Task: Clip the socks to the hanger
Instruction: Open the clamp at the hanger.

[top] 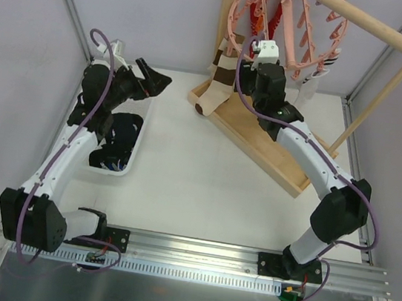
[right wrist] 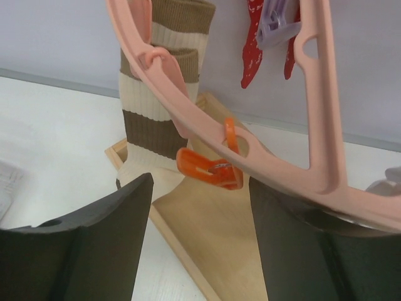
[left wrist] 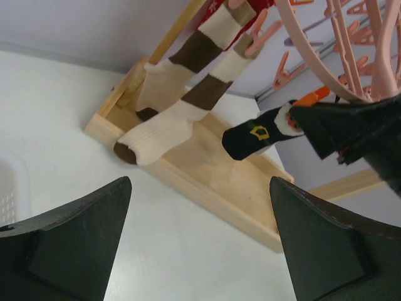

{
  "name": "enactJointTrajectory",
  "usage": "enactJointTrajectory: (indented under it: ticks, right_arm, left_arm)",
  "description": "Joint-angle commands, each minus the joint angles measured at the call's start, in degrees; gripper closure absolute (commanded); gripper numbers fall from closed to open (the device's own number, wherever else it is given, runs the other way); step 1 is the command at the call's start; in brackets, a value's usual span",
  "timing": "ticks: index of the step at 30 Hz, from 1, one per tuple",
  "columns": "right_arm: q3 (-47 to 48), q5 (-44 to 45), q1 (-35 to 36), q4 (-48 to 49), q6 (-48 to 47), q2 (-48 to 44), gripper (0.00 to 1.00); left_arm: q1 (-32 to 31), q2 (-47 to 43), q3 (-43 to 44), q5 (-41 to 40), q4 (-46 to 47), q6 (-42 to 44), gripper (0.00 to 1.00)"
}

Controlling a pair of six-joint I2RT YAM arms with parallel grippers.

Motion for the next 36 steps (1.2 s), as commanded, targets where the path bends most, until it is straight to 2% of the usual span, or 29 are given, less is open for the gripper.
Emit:
enactJointTrajectory:
  ticks: [1, 11, 20, 27, 36]
  right_arm:
    - [-0.5, -1.8, -0.7, 6.8, -0.9, -3.1, 0.34]
    - [-3.3, -3.2, -2.1, 6.5, -0.2, -8.7, 0.34]
    - [-4.6, -10.8, -7.3, 6.1, 4.9, -10.3, 0.35]
    - [-4.9, -14.1, -9.9, 6.0, 6.0, -11.5, 0.37]
    - [-6.4, -15.0, -10.6, 6.0, 4.8, -14.1, 0.37]
  left_arm:
    - [-1.5, 4.7, 5.0, -0.8, 12.1, -3.4, 0.07]
    - [-7.1, 22.7, 22.2, 3.2, 18.4, -4.8, 0.07]
    - [-11.0, 33.7, 32.9, 2.8, 28.2, -12.1, 0.07]
    - [-14.1, 42.3, 42.7, 0.4, 29.0, -16.6, 0.11]
    - [-17.4, 44.8, 44.8, -6.2, 28.7, -18.7, 0.17]
